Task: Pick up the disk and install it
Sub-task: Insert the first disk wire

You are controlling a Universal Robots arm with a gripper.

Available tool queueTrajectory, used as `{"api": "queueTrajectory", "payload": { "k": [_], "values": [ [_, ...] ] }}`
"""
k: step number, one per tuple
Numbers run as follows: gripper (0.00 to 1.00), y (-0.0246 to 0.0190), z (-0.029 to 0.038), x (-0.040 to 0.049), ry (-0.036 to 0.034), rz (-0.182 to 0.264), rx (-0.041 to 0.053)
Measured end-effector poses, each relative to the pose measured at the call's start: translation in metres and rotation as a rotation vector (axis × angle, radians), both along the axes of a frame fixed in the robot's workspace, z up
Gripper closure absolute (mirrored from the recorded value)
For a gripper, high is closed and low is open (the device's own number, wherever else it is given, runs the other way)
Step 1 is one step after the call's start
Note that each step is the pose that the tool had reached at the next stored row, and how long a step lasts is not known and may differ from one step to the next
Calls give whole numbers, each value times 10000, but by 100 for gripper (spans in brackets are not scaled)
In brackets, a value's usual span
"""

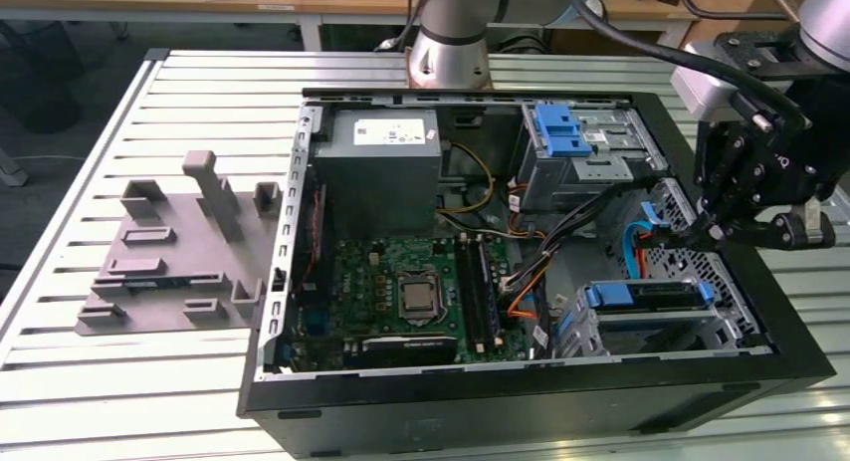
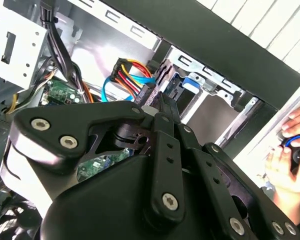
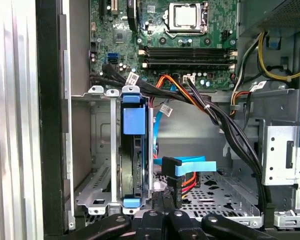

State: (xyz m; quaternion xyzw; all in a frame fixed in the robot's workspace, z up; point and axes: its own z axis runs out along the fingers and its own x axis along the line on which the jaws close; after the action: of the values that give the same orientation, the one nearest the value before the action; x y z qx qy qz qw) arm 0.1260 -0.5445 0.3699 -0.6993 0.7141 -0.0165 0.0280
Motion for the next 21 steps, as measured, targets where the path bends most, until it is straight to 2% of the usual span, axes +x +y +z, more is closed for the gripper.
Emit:
{"api": "queueTrajectory", "payload": {
  "k": [2, 4, 7, 16, 21],
  "values": [
    [89, 37, 0, -6, -39, 0, -211],
    [89, 83, 0, -8, -44, 1, -303],
    [89, 129, 0, -23, -47, 3, -324],
    [89, 134, -5, -44, -56, 181, -363],
    [89, 135, -5, -82, -151, 186, -432]
  ]
}}
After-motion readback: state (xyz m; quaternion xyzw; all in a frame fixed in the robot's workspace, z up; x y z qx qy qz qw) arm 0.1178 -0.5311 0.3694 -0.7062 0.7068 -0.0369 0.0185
